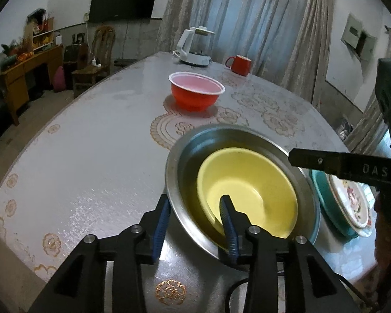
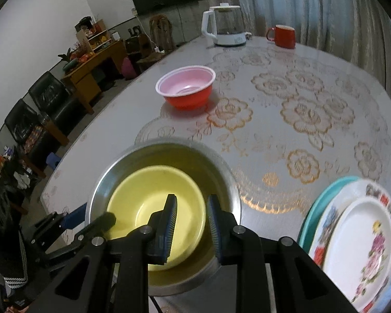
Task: Organize plates and bowls
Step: 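Open both grippers and withdraw them toward the pink-and-red bowl, then grasp the rim of the pink-and-red plastic bowl with both grippers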
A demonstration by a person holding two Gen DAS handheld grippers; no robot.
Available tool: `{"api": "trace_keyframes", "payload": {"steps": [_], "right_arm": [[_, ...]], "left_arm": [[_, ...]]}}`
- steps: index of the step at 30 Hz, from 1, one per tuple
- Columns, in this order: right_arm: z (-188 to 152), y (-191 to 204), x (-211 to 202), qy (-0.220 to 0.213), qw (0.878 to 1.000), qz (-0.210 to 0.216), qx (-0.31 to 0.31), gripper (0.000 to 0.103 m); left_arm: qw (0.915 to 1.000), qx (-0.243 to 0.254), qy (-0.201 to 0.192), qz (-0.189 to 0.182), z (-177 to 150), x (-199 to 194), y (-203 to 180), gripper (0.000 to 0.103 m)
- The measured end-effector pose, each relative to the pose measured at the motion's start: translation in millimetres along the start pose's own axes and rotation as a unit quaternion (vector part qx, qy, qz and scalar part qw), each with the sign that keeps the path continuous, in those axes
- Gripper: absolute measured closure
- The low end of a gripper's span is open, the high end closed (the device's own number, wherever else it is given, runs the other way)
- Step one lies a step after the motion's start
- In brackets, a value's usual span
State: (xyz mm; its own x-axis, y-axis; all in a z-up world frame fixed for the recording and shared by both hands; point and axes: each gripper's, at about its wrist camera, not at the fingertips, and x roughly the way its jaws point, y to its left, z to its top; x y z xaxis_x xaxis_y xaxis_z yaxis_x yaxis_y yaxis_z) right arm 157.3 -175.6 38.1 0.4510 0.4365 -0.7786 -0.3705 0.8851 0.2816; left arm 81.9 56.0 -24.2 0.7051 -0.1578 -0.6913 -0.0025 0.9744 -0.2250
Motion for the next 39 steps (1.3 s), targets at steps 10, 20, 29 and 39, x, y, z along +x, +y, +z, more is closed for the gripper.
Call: {"api": "trace_keyframes", "payload": {"steps": [10, 20, 29, 39], "right_arm": [[45, -22, 13, -0.015, 0.999, -0.028, -0.007, 0.070], [67, -46, 43, 0.007, 0.999, -0.030, 0.019, 0.070], [100, -63, 79, 0.042, 0.997, 0.008, 0.063, 0.070], [149, -57, 123, 0.079, 0.993, 0.024, 0.082, 0.070]], "left_arm": [[0.9992, -0.025, -0.010, 0.028, 22, -6, 24, 0.025], [0.9977, -0.049, -0.006, 0.047, 44, 5, 43, 0.019], [0.9975, -0.025, 0.007, 0.065, 65, 26, 40, 0.016], [0.9974, 0.020, 0.040, 0.056, 114, 72, 29, 0.016]]}}
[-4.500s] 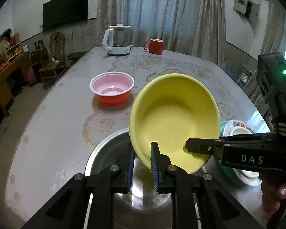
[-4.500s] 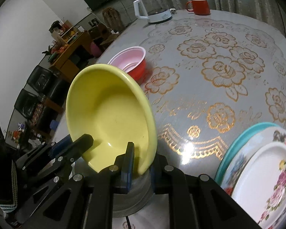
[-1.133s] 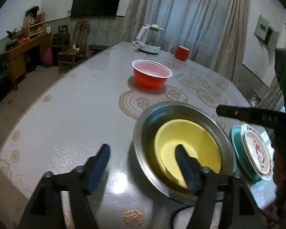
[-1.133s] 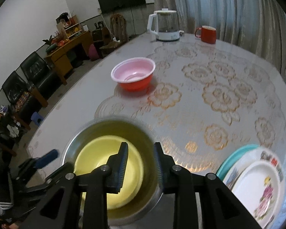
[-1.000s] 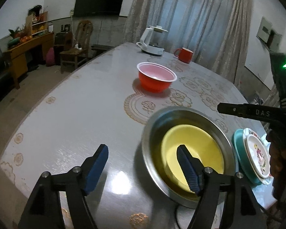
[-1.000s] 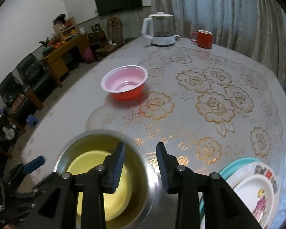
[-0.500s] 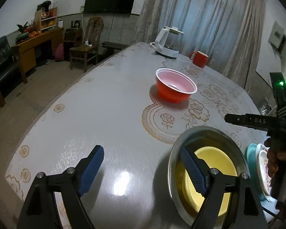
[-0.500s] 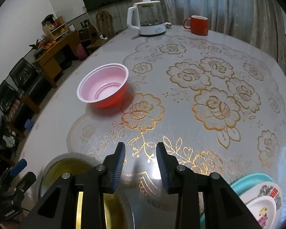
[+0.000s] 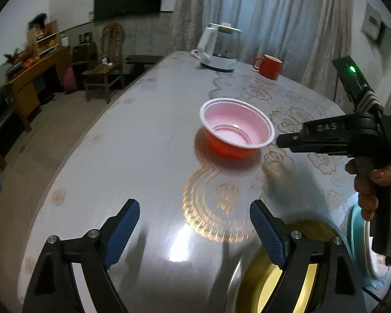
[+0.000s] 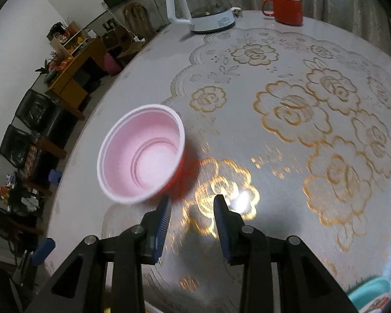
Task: Organize plates and bowls
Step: 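Grasp the rim of the pink-and-red plastic bowl with both grippers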
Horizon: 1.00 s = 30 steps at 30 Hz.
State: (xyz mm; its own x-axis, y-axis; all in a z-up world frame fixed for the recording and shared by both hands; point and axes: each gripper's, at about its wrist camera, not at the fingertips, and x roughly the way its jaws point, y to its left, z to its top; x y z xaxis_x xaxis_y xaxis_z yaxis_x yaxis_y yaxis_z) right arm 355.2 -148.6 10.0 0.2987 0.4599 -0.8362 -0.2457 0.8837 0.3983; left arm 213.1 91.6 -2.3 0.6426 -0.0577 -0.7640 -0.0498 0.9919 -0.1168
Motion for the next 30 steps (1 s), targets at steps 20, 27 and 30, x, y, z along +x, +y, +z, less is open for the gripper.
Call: {"api": "trace_keyframes", "payload": {"steps": [20, 27, 30], "right_arm": [[30, 5, 18, -0.008, 0.999, 0.039, 0.023, 0.064], [32, 13, 48, 0.024, 0.998, 0.054, 0.013, 0.076], [31, 14, 52, 0.026, 0.998, 0.051, 0.006, 0.084]], "left_arm": [[0.9979, -0.036, 0.018, -0.051, 62, 54, -1, 0.017], [0.9957, -0.062, 0.008, -0.068, 76, 65, 7, 0.020], [0.9944, -0.079, 0.009, -0.070, 80, 73, 13, 0.026]]}}
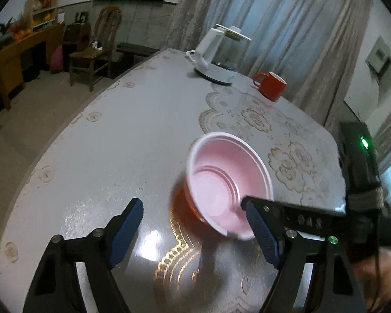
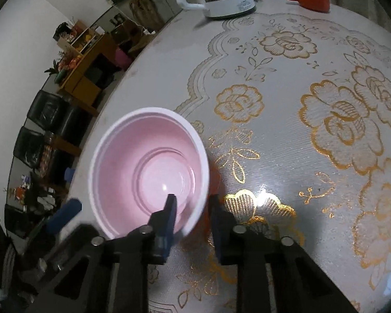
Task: Organize plates and bowls
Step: 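Grasp the rim of the pink-and-red plastic bowl with both grippers, then lift the pink-and-red bowl and carry it over the steel bowl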
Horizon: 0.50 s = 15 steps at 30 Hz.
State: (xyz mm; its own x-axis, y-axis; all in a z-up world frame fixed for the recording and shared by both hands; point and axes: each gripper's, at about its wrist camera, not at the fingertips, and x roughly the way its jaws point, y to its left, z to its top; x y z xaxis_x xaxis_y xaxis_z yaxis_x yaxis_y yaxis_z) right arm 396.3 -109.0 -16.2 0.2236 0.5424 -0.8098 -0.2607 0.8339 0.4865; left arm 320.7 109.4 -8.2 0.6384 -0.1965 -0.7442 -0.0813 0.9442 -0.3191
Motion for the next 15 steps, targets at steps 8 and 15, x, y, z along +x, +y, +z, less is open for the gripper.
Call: {"api": "trace_keyframes", "payload": {"steps": [8, 15], "right_arm": [[-2, -5, 2, 0.000, 1.000, -0.004, -0.005, 0.091], [-12, 1, -7, -0.004, 1.000, -0.007, -0.013, 0.091]], "left_arm": [[0.9974, 0.050, 0.035, 0.039, 3, 34, -9, 0.073], [0.9932, 0.087, 0.052, 0.057, -14, 35, -17, 0.086]]}}
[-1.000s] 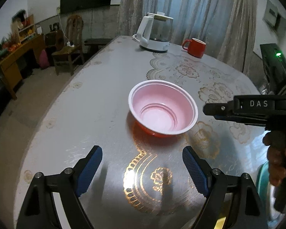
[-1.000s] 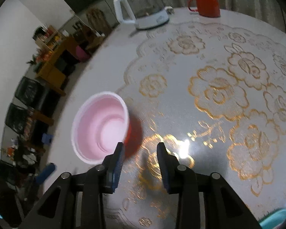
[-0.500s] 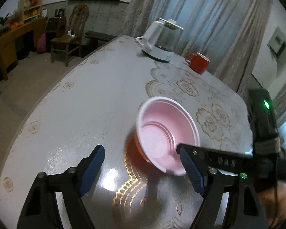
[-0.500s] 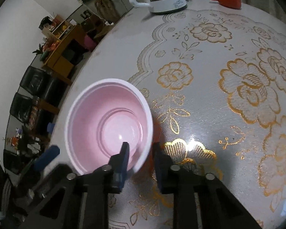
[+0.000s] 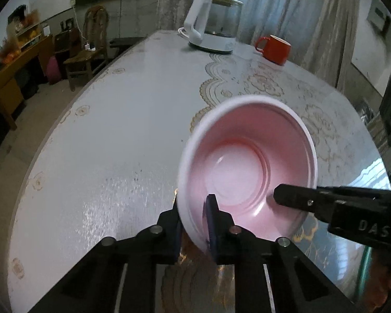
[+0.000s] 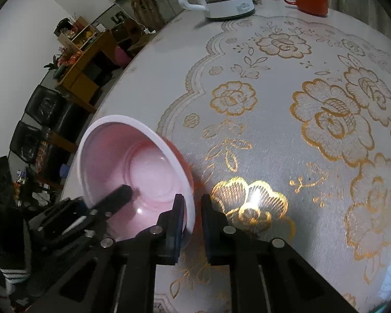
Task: Organize plates and bowls
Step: 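Lift the pink-and-red bowl and carry it over the steel bowl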
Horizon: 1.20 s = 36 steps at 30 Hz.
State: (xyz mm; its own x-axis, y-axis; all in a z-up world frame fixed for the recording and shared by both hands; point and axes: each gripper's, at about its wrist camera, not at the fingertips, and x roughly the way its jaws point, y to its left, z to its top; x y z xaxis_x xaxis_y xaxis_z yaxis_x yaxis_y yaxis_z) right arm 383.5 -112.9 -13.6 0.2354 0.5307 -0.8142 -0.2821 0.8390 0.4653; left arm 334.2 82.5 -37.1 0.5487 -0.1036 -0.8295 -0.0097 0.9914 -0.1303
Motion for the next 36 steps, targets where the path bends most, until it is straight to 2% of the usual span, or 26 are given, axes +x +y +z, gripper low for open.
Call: {"api": "trace_keyframes", "payload": {"steps": [5, 17, 36], "right_arm": [[-19, 2, -13, -0.002, 1.000, 0.001, -0.010, 0.091], [-54, 13, -54, -0.027, 1.000, 0.004, -0.002, 0.091], [-139, 27, -119, -0.086, 0.996, 0.016, 0.002, 0.090]], "left_arm": [[0.9998, 0.015, -0.008, 0.008, -12, -14, -6, 0.086], [0.9987, 0.032, -0.038, -0.009, -41, -62, -23, 0.086], [0.9952, 0.010, -0.076, -0.060, -113, -128, -40, 0.086]]}}
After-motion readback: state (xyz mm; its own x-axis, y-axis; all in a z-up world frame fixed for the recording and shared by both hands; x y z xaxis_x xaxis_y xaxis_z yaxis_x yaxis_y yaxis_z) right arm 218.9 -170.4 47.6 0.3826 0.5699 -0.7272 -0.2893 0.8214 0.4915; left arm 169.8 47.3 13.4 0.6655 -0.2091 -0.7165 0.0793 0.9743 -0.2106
